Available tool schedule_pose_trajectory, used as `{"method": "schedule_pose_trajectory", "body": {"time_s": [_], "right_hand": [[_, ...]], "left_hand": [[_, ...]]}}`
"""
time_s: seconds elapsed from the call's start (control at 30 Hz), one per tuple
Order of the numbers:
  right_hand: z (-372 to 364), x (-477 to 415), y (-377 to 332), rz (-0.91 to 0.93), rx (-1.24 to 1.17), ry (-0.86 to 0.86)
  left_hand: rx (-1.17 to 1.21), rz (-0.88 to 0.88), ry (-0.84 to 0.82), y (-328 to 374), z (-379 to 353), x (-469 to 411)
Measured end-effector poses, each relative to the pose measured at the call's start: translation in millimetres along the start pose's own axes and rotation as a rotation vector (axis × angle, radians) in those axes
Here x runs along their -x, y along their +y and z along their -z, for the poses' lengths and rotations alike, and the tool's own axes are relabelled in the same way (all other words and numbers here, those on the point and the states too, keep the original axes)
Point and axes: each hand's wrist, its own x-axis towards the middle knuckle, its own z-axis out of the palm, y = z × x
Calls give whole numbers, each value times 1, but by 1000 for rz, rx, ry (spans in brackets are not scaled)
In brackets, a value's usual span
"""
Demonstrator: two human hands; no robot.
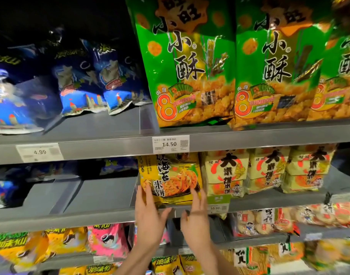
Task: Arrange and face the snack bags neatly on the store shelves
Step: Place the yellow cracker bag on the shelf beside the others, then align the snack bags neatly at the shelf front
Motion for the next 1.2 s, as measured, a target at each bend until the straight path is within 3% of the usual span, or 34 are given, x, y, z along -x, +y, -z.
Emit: {"method": "schedule_pose_trajectory", "body": {"time_s": [0.07,0.17,0.37,0.6,0.7,0.8,0.93,1.2], "right_hand": [[-8,6,4,73,117,15],[-14,7,4,62,307,-43],[-20,-3,1,72,432,-106],[-14,-33,-16,5,486,-431],[-14,-8,-5,10,371,-369],[-9,14,4,35,346,-198],[19,27,18,-7,306,-323],[98,51,53,70,244,-260]], "left_hand": [[-52,-67,39,-5,-2,5],[-39,-91,-101,-4,-1,9],[-55,-92,-127,0,-2,-6],[-177,-19,-234,4,-4,-46],[-267,-35,-208,3,-7,-28],[-274,-35,-143,10,-11,-2],[-236,-6,-100,33,-17,32],[-62,80,-16,81,-40,113]]}}
